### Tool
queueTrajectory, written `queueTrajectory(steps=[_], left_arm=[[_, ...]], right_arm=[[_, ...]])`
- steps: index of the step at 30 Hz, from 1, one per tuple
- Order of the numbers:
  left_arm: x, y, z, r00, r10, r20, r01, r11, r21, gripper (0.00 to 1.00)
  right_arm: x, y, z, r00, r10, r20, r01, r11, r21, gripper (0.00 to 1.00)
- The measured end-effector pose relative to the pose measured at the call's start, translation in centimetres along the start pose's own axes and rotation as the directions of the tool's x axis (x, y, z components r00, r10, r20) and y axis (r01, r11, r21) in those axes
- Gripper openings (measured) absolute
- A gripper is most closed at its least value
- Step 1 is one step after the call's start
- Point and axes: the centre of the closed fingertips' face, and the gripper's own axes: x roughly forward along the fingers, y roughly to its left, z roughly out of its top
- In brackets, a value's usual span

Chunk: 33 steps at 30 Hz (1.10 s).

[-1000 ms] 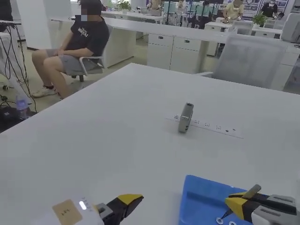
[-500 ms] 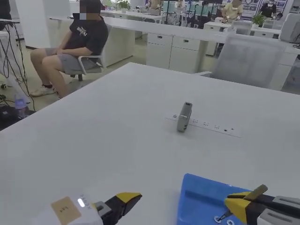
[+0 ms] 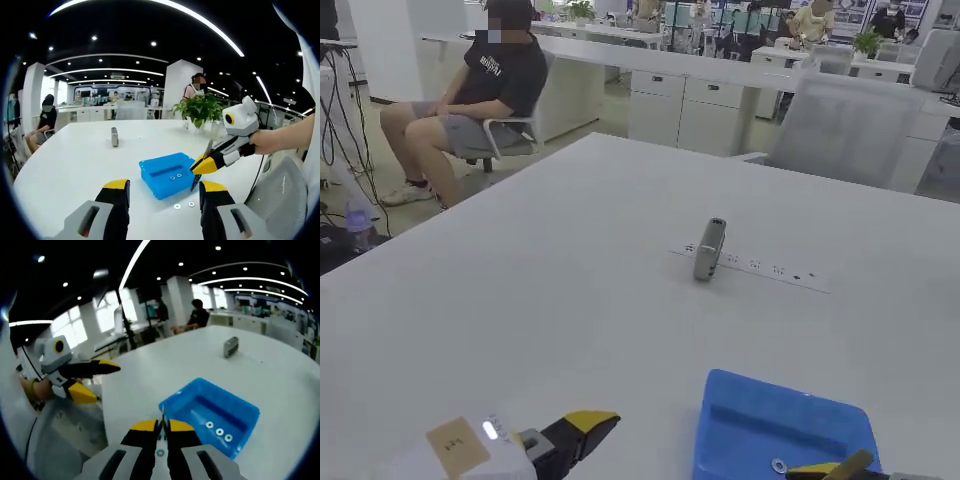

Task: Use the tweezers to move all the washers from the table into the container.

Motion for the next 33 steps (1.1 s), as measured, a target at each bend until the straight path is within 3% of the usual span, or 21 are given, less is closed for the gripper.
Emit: queueTrajectory(steps=[16, 24, 33], left_arm=[[0.0, 0.0, -0.1, 1.0, 0.001, -0.004, -0.001, 1.0, -0.001, 0.54], [0.0, 0.0, -0.2, 1.0, -0.002, -0.01, 0.002, 1.0, 0.002, 0.54], [0.1, -0.1, -0.3, 0.9998, -0.006, -0.019, 0.006, 1.0, 0.009, 0.54]], right_arm=[[1.5, 0.9, -3.1, 0.9953, 0.035, -0.09, -0.034, 0.999, 0.005, 0.03], [1.8, 1.0, -3.6, 0.9932, 0.033, -0.112, -0.035, 0.999, -0.015, 0.04], [2.0, 2.1, -4.0, 0.9905, 0.041, -0.131, -0.06, 0.987, -0.148, 0.04]])
